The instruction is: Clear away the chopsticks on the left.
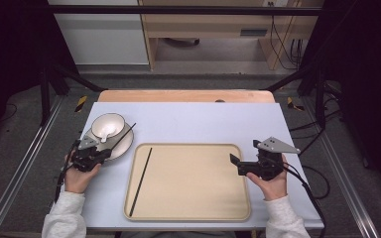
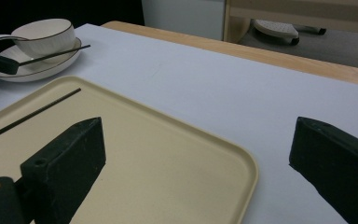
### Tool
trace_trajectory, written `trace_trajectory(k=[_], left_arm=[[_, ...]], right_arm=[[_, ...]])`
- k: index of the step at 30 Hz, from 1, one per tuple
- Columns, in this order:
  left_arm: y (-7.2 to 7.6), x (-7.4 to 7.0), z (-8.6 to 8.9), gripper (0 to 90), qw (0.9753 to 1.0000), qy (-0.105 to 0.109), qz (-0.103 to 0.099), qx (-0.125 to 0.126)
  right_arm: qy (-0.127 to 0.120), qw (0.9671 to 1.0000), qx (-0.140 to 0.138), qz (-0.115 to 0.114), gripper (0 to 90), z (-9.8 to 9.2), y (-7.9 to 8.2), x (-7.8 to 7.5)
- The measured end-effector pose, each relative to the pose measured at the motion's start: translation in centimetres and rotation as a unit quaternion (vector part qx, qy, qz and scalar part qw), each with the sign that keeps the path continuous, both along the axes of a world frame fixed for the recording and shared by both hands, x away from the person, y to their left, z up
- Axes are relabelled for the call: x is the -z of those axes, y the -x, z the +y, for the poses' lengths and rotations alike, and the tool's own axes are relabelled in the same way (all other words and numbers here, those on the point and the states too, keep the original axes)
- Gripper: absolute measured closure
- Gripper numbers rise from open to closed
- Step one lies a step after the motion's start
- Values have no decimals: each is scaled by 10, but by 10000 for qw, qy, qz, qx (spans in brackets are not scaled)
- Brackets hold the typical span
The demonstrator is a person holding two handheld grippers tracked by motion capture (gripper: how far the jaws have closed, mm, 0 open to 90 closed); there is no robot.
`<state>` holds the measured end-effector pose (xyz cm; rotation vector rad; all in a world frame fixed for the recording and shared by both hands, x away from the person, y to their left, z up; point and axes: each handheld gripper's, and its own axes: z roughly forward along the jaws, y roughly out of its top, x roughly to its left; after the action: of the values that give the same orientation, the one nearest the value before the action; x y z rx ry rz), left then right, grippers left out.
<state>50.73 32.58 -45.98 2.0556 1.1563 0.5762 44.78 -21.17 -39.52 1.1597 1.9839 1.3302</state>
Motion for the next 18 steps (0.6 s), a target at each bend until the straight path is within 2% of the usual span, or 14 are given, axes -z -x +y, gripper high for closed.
trace_trajectory(k=[7,9,11,14,18], left_arm=[[3,-3,-2,853,9999,140,-35,-53],[5,-5,-3,853,9999,106,-46,-52],[7,-8,-5,853,9998,185,-96,-79],[10,-11,-8,853,9995,278,-130,-12],[13,-14,-15,853,9995,274,-184,0]], right_arm=[[1,10000,5,5,36,0,0,0],[16,10000,-3,-15,36,0,0,0],[10,10000,5,-20,36,-1,1,-1],[-2,10000,13,-26,36,-1,1,-1],[22,10000,11,-23,36,-1,1,-1]])
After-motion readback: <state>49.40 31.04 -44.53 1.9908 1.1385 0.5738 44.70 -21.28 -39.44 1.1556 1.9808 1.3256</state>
